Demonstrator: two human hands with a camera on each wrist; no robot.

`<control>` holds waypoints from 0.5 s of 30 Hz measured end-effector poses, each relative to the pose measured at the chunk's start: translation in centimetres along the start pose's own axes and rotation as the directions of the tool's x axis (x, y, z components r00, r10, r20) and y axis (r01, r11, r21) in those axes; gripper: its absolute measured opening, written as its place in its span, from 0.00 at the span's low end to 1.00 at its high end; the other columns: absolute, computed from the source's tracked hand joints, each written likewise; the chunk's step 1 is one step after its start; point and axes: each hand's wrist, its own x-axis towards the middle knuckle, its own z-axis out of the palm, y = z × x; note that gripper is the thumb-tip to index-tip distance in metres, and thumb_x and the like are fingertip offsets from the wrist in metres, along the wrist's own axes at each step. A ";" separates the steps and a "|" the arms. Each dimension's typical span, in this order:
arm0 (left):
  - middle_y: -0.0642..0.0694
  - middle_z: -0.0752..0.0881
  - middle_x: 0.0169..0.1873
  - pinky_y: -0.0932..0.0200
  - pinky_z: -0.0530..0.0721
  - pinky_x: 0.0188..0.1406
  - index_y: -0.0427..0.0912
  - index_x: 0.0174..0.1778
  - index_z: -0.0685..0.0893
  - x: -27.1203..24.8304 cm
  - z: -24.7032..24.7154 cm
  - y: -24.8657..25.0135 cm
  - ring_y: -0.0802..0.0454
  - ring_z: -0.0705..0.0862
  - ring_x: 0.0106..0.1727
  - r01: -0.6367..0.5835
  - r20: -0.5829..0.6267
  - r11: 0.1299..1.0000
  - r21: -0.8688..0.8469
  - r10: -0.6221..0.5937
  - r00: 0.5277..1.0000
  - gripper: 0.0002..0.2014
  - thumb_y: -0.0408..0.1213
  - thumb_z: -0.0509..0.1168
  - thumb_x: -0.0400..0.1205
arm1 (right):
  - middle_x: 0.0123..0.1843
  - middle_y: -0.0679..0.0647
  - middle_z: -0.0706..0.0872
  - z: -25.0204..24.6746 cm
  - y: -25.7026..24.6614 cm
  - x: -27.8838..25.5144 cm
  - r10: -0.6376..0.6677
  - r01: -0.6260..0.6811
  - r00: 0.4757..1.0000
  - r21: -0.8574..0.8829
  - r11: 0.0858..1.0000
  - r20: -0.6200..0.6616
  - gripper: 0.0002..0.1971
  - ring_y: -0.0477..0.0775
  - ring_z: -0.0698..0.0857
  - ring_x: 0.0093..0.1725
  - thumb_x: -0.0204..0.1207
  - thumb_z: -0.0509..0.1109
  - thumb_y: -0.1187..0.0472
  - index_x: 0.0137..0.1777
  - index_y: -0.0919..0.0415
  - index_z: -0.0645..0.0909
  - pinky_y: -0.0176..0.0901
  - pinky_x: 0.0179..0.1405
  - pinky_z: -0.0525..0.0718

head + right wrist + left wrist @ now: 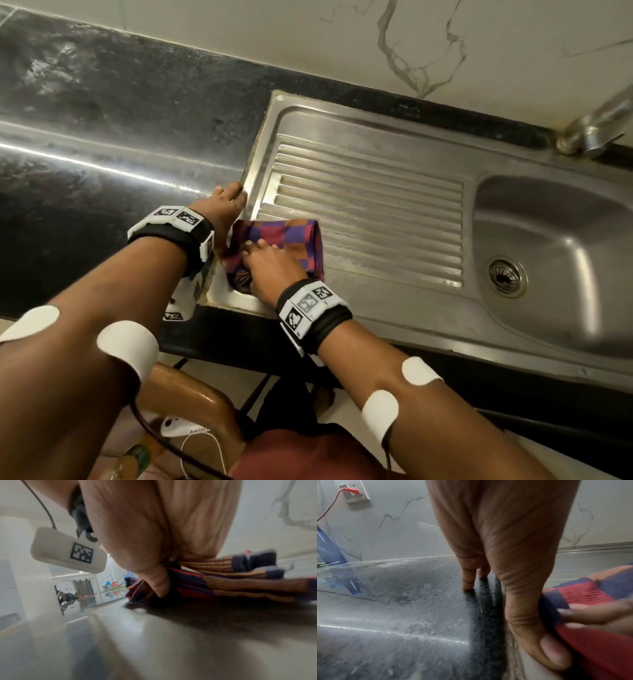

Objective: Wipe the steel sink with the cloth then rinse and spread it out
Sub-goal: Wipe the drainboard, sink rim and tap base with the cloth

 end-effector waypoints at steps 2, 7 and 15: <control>0.43 0.46 0.83 0.43 0.68 0.78 0.38 0.83 0.48 -0.1 0.1 -0.1 0.37 0.54 0.83 0.025 0.030 0.999 -0.023 -0.024 0.999 0.69 0.39 0.87 0.52 | 0.79 0.57 0.70 0.3 0.7 -1.2 0.002 -0.004 1.000 0.069 0.998 0.031 0.26 0.60 0.70 0.76 0.76 0.61 0.68 0.76 0.64 0.69 0.54 0.74 0.70; 0.47 0.43 0.84 0.41 0.64 0.78 0.44 0.84 0.46 -0.2 0.2 -0.1 0.39 0.51 0.84 0.056 0.043 0.995 -0.081 -0.052 0.998 0.70 0.38 0.86 0.52 | 0.84 0.56 0.62 0.2 5.2 -5.6 0.087 -0.097 0.994 0.170 0.981 0.069 0.30 0.61 0.64 0.81 0.75 0.60 0.70 0.80 0.60 0.65 0.55 0.80 0.64; 0.47 0.44 0.84 0.40 0.63 0.80 0.42 0.84 0.47 0.1 0.4 -0.3 0.39 0.50 0.84 0.033 0.032 0.995 -0.094 -0.030 0.999 0.72 0.40 0.87 0.49 | 0.83 0.50 0.63 0.8 15.0 -15.7 0.403 -0.391 0.915 0.329 0.860 0.034 0.34 0.51 0.61 0.83 0.72 0.57 0.75 0.80 0.56 0.67 0.39 0.81 0.52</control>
